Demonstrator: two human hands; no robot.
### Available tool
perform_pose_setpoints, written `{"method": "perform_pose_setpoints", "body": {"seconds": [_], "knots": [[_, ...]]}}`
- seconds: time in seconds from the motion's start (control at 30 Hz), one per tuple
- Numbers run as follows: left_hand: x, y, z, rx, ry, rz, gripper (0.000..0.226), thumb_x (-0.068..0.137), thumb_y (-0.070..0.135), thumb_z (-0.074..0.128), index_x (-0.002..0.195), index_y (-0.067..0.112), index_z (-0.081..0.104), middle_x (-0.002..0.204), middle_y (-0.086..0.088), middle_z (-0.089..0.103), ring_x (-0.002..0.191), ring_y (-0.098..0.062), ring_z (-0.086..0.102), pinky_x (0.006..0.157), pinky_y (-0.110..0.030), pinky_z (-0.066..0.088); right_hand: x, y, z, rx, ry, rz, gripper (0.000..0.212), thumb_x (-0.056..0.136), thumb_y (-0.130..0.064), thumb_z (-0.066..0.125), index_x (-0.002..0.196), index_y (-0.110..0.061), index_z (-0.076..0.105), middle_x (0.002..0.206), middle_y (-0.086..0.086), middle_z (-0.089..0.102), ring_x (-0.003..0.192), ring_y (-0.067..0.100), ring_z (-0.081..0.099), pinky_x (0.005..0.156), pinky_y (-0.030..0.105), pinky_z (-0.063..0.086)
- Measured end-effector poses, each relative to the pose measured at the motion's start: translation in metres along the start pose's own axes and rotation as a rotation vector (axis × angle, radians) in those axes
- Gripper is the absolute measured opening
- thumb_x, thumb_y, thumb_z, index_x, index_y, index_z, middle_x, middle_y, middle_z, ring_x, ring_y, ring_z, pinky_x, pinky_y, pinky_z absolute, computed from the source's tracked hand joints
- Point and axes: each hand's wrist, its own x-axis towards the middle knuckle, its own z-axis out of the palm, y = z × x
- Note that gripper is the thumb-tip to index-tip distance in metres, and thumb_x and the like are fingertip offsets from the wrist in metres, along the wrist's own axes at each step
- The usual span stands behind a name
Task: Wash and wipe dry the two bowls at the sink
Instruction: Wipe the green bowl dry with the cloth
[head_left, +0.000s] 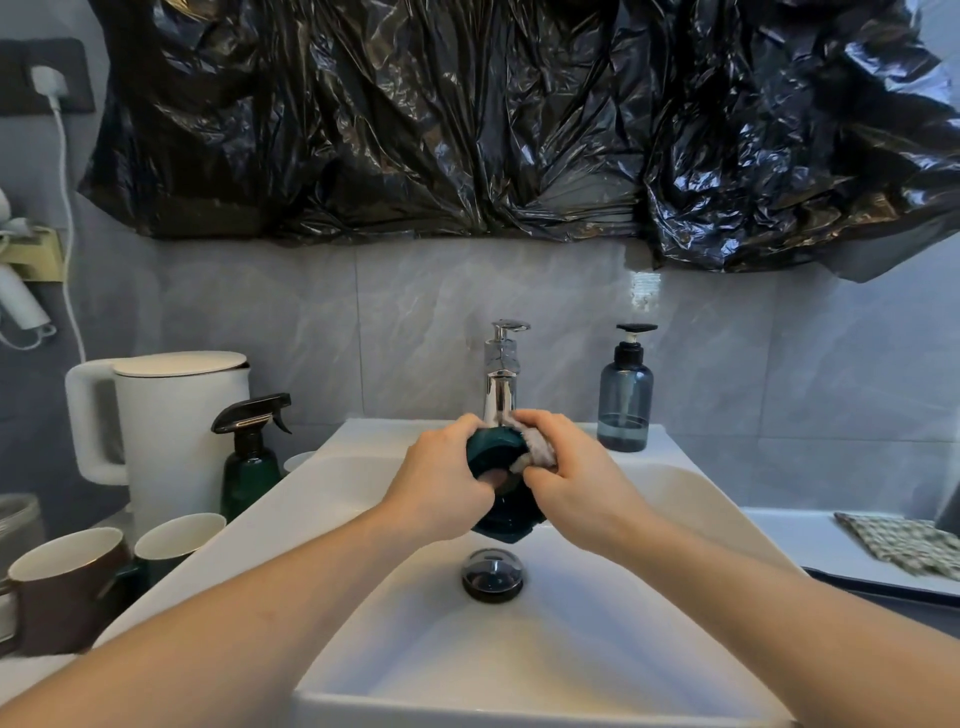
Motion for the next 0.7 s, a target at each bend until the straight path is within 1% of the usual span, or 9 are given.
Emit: {"method": "perform_pose_setpoints", "body": {"seconds": [0.13, 0.2, 0.27, 0.33, 0.4, 0.47, 0.53, 0.63, 0.7], "knots": [[0.001, 0.004, -0.002, -0.007, 0.066, -0.007, 0.031, 0.079, 0.014, 0.073, 0.104, 0.029, 0.060, 0.093, 0.006, 0.071, 0.091, -0.024, 0.064, 0.075, -0.039, 0.055, 0.004, -0.004, 0.004, 0.022, 0.029, -0.083, 0.063, 0.081, -0.012, 0.048, 0.141, -0.029, 0.054, 0.130, -0.016, 0.055, 0.120, 0.006, 0.054, 0.103, 0.023, 0.043], [0.002, 0.005, -0.003, -0.040, 0.144, -0.024, 0.029, 0.083, 0.016, 0.077, 0.103, 0.029, 0.061, 0.093, 0.009, 0.071, 0.089, -0.021, 0.064, 0.074, -0.035, 0.052, 0.006, 0.003, 0.002, 0.102, 0.042, 0.012, 0.054, 0.086, -0.012, 0.049, 0.136, -0.032, 0.055, 0.118, -0.011, 0.063, 0.111, 0.014, 0.061, 0.091, 0.029, 0.051], [0.003, 0.006, -0.004, -0.066, 0.198, -0.046, 0.027, 0.085, 0.018, 0.079, 0.104, 0.029, 0.063, 0.093, 0.009, 0.072, 0.089, -0.018, 0.063, 0.072, -0.032, 0.047, 0.006, 0.007, 0.000, 0.153, -0.011, 0.137, 0.041, 0.094, -0.012, 0.048, 0.128, -0.033, 0.054, 0.093, -0.007, 0.065, 0.085, 0.021, 0.066, 0.070, 0.034, 0.055], [0.003, 0.007, -0.003, -0.075, 0.189, -0.059, 0.026, 0.085, 0.018, 0.079, 0.104, 0.029, 0.063, 0.092, 0.010, 0.072, 0.088, -0.018, 0.063, 0.071, -0.029, 0.045, 0.005, 0.007, 0.000, 0.154, -0.004, 0.108, 0.041, 0.097, -0.010, 0.049, 0.130, -0.033, 0.055, 0.098, -0.007, 0.067, 0.087, 0.015, 0.066, 0.079, 0.036, 0.056], [0.003, 0.006, -0.001, -0.070, 0.172, -0.067, 0.026, 0.085, 0.018, 0.079, 0.102, 0.030, 0.062, 0.091, 0.010, 0.072, 0.087, -0.019, 0.064, 0.068, -0.029, 0.045, 0.004, 0.002, 0.001, 0.109, 0.042, -0.007, 0.054, 0.096, -0.007, 0.051, 0.143, -0.033, 0.053, 0.129, -0.011, 0.062, 0.116, 0.008, 0.059, 0.103, 0.029, 0.047], [0.003, 0.003, -0.002, -0.067, 0.184, -0.066, 0.027, 0.084, 0.017, 0.079, 0.100, 0.030, 0.062, 0.089, 0.011, 0.071, 0.086, -0.018, 0.063, 0.065, -0.028, 0.044, 0.004, -0.003, 0.001, 0.075, 0.051, -0.061, 0.060, 0.097, -0.005, 0.052, 0.150, -0.031, 0.047, 0.141, -0.013, 0.054, 0.128, 0.004, 0.050, 0.110, 0.025, 0.039], [0.003, 0.003, -0.003, -0.061, 0.204, -0.067, 0.027, 0.085, 0.017, 0.079, 0.101, 0.030, 0.063, 0.089, 0.011, 0.072, 0.086, -0.018, 0.063, 0.069, -0.030, 0.046, 0.004, 0.002, 0.001, 0.081, 0.043, -0.045, 0.053, 0.100, -0.010, 0.051, 0.146, -0.036, 0.050, 0.130, -0.015, 0.062, 0.118, 0.004, 0.058, 0.104, 0.026, 0.046], [0.002, 0.002, -0.003, -0.067, 0.215, -0.080, 0.026, 0.085, 0.019, 0.080, 0.102, 0.030, 0.063, 0.091, 0.011, 0.073, 0.088, -0.018, 0.064, 0.072, -0.031, 0.048, 0.002, 0.006, -0.001, 0.108, -0.070, 0.097, 0.027, 0.106, -0.025, 0.048, 0.129, -0.038, 0.052, 0.095, -0.008, 0.068, 0.079, 0.010, 0.067, 0.073, 0.031, 0.057], [0.001, 0.004, -0.002, -0.076, 0.205, -0.080, 0.026, 0.086, 0.019, 0.080, 0.103, 0.029, 0.063, 0.091, 0.010, 0.072, 0.088, -0.018, 0.064, 0.072, -0.030, 0.049, 0.001, 0.007, 0.001, 0.115, -0.059, 0.052, 0.034, 0.106, -0.022, 0.049, 0.135, -0.040, 0.049, 0.113, -0.007, 0.066, 0.093, 0.004, 0.066, 0.083, 0.025, 0.055]]}}
